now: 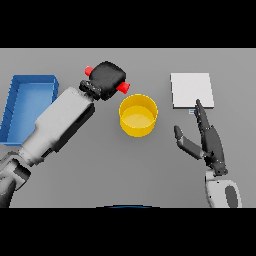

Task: Pick up the red beaker and tilt it to pour out 1 green nut into yellow bowl. Pick up the yellow bowl and place it on the metallic measuring scale.

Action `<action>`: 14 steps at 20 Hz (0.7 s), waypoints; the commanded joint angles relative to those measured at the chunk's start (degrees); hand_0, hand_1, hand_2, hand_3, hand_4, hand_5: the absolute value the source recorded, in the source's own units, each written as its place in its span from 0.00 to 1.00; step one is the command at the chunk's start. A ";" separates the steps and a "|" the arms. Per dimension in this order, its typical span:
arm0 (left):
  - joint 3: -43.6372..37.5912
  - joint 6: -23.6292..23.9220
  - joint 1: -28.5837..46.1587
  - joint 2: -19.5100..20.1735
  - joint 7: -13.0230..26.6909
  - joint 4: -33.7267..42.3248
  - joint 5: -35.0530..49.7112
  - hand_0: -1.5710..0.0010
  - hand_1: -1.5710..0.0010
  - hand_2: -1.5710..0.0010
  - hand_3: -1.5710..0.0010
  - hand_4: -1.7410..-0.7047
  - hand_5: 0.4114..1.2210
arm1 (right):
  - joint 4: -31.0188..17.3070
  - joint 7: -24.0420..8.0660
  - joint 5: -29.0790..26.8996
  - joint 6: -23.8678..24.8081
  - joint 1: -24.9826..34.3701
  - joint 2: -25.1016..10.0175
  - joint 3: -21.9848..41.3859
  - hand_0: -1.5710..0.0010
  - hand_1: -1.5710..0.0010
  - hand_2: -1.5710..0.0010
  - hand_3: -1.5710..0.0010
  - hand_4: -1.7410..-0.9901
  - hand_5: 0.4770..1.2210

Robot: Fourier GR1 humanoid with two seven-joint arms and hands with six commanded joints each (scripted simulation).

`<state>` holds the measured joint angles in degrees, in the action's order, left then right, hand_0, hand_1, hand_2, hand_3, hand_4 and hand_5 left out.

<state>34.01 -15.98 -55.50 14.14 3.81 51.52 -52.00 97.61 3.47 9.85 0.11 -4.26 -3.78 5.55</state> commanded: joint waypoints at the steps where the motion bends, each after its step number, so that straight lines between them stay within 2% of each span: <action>1: 1.48 -0.81 -1.31 -0.24 -0.62 -1.29 -1.52 0.00 0.00 0.00 0.14 0.02 0.99 | 0.02 -0.09 -0.78 -0.33 -0.27 0.11 -0.24 1.00 1.00 1.00 1.00 0.72 0.24; 3: 3.72 -1.76 -3.62 -0.75 -2.65 -3.38 -3.80 0.00 0.00 0.00 0.18 0.02 0.99 | 0.26 0.68 -1.08 -0.44 -1.06 0.66 0.02 1.00 1.00 1.00 1.00 0.71 0.22; 5: 5.96 -2.51 -5.53 -0.95 -5.38 -5.20 -5.83 0.00 0.00 0.00 0.11 0.02 1.00 | -0.11 0.23 -0.96 0.10 -0.63 0.44 -0.57 1.00 1.00 1.00 1.00 0.69 0.20; 7: 8.25 -2.72 -7.03 -1.04 -8.24 -5.78 -7.69 0.00 0.00 0.00 0.07 0.01 1.00 | -0.16 1.16 0.31 0.78 -0.53 0.49 -0.12 1.00 1.00 1.00 1.00 0.69 0.18; 13: 15.46 -3.06 -12.06 -0.80 -12.28 -7.97 -14.72 0.00 0.00 0.00 0.02 0.01 1.00 | -0.27 2.42 1.87 2.25 -0.57 0.67 -0.03 1.00 1.00 1.00 1.00 0.76 0.13; 14: 16.77 -2.92 -12.66 -0.79 -12.60 -8.30 -16.04 0.00 0.00 0.00 0.02 0.00 1.00 | -0.63 1.78 1.27 2.00 0.20 0.48 -0.47 1.00 1.00 1.00 1.00 0.77 0.12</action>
<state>50.78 -18.92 -68.17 13.33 -8.77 43.23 -68.06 96.99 5.15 11.11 2.14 -4.03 -3.31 5.06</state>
